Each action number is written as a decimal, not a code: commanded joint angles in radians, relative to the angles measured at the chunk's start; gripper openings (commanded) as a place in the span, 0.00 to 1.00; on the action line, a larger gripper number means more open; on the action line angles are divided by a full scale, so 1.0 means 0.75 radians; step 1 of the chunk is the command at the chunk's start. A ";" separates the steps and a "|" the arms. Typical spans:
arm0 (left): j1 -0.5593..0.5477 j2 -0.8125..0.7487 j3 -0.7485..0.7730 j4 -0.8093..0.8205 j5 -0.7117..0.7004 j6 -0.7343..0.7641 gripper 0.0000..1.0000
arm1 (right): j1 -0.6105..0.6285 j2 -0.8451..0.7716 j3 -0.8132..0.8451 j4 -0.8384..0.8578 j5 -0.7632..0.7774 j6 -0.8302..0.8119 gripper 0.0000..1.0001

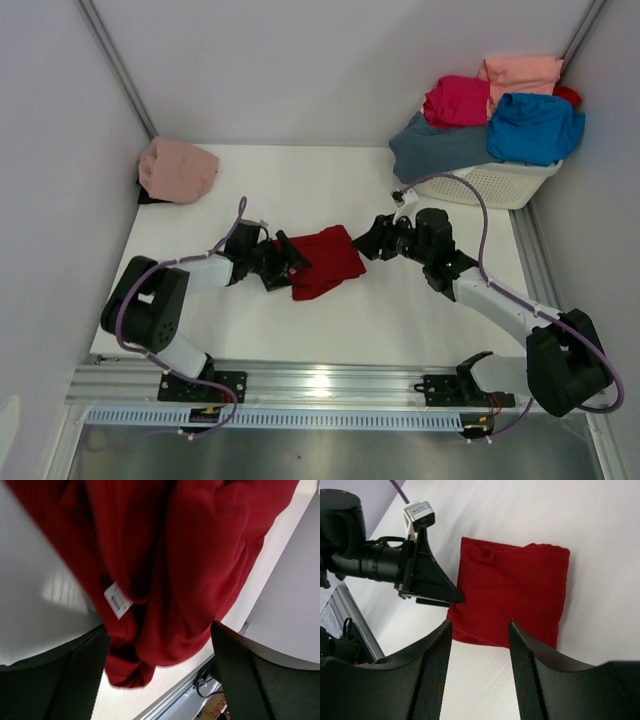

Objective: Fold and stack the t-shirts
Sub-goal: Put the neatly folded tshirt into the corner of the board with the left arm

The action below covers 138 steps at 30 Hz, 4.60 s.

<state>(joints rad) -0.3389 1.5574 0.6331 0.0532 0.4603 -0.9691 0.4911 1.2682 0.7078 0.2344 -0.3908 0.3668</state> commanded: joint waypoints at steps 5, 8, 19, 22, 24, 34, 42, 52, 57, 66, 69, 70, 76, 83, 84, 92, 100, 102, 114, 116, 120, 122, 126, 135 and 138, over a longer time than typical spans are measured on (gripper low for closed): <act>-0.025 0.177 0.107 -0.063 -0.106 0.032 0.82 | -0.004 -0.081 -0.015 -0.024 0.108 0.010 0.53; -0.047 0.198 0.156 -0.179 -0.163 0.049 0.80 | -0.007 -0.061 0.003 -0.049 0.138 0.012 0.53; -0.170 0.335 0.455 -0.392 -0.338 0.118 0.77 | -0.009 -0.040 0.022 -0.065 0.169 0.045 0.54; -0.227 0.376 0.532 -0.443 -0.340 0.145 0.75 | -0.009 -0.036 0.022 -0.073 0.165 0.059 0.53; -0.260 0.417 0.612 -0.490 -0.366 0.173 0.74 | -0.009 -0.046 0.016 -0.077 0.167 0.063 0.53; -0.344 0.533 0.762 -0.677 -0.428 0.245 0.56 | -0.023 0.078 0.093 -0.267 0.533 0.110 0.55; -0.344 0.574 0.710 -0.586 -0.303 0.259 0.19 | -0.054 0.203 0.122 -0.272 0.548 0.186 0.54; -0.311 0.445 0.902 -0.749 -0.458 0.478 0.00 | -0.052 -0.046 -0.005 -0.216 0.595 0.210 0.54; -0.221 0.507 1.195 -0.948 -0.552 0.638 0.00 | -0.049 -0.161 -0.044 -0.227 0.613 0.215 0.54; -0.049 0.664 1.796 -1.202 -0.719 0.834 0.00 | -0.031 -0.296 -0.089 -0.253 0.578 0.249 0.54; -0.004 0.707 1.913 -1.228 -0.791 0.883 0.00 | -0.002 -0.320 -0.091 -0.272 0.584 0.247 0.54; 0.038 0.719 1.960 -1.239 -0.792 0.869 0.00 | 0.004 -0.325 -0.093 -0.276 0.584 0.247 0.54; 0.190 0.711 2.015 -1.137 -0.830 0.818 0.00 | 0.061 -0.333 -0.101 -0.300 0.582 0.262 0.54; 0.319 0.777 2.168 -1.108 -0.992 0.783 0.00 | 0.128 -0.325 -0.105 -0.306 0.601 0.278 0.54; 0.351 0.785 2.181 -1.100 -1.018 0.765 0.00 | 0.139 -0.327 -0.109 -0.349 0.605 0.280 0.54; 0.574 0.777 2.097 -0.961 -1.166 0.579 0.00 | 0.237 -0.366 -0.144 -0.411 0.656 0.309 0.54; 0.738 0.795 1.923 -0.699 -0.949 0.237 0.00 | 0.329 -0.337 -0.130 -0.441 0.697 0.343 0.54; 0.775 0.820 1.874 -0.670 -0.850 0.106 0.01 | 0.349 -0.321 -0.107 -0.466 0.713 0.343 0.53; 0.847 0.764 1.512 -0.501 -0.643 -0.125 0.07 | 0.407 -0.255 -0.054 -0.431 0.789 0.372 0.54; 0.869 0.760 1.500 -0.504 -0.624 -0.119 0.11 | 0.409 -0.237 -0.044 -0.417 0.789 0.374 0.54; 0.890 0.738 1.512 -0.582 -0.630 -0.099 0.27 | 0.417 -0.196 -0.023 -0.390 0.775 0.368 0.54; 0.908 0.732 1.524 -0.590 -0.632 -0.076 0.31 | 0.417 -0.176 -0.013 -0.378 0.760 0.360 0.55; 0.939 0.717 1.584 -0.656 -0.624 -0.027 0.37 | 0.419 -0.155 -0.009 -0.345 0.691 0.335 0.56; 0.937 0.469 1.498 -0.517 -0.521 0.194 0.42 | 0.417 -0.089 0.040 -0.329 0.636 0.256 0.65; 0.933 0.342 1.396 -0.439 -0.524 0.265 0.44 | 0.417 -0.067 0.067 -0.337 0.630 0.215 0.68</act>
<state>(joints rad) 0.3637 1.9926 1.7100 -0.3847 0.0719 -0.8627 0.7990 1.2045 0.7006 -0.0528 0.0853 0.5777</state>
